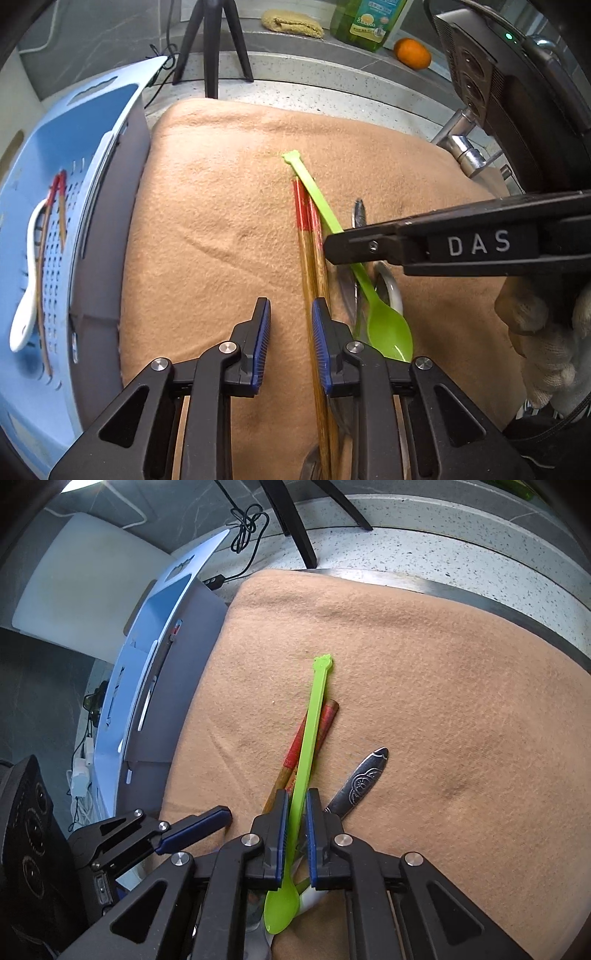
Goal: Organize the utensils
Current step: 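Close the right tool on the green plastic spoon handle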
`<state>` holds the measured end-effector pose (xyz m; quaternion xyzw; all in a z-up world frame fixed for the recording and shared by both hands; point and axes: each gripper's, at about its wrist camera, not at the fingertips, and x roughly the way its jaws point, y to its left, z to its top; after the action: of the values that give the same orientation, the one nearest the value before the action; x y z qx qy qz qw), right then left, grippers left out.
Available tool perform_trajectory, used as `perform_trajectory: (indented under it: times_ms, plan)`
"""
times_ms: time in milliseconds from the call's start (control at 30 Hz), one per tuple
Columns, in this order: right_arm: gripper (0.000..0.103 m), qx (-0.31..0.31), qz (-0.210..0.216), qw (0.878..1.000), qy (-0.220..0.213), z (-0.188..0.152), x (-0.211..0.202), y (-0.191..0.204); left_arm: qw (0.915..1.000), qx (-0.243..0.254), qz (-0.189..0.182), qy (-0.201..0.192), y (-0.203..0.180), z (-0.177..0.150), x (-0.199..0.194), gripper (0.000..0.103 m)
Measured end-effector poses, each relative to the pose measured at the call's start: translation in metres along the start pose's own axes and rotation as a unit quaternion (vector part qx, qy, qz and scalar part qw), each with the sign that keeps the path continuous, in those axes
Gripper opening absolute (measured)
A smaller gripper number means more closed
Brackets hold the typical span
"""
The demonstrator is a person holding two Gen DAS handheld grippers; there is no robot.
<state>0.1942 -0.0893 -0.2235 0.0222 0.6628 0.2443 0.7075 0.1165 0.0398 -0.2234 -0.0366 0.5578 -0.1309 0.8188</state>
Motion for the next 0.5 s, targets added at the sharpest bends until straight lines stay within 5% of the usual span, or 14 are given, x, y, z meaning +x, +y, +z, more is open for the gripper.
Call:
perform_trajectory:
  times_ms: [500]
  plan:
    - [0.008,0.025,0.018,1.0,-0.004,-0.001,-0.006,-0.016,0.9994,0.028,0.013,0.017,-0.007,0.011,0.005,0.021]
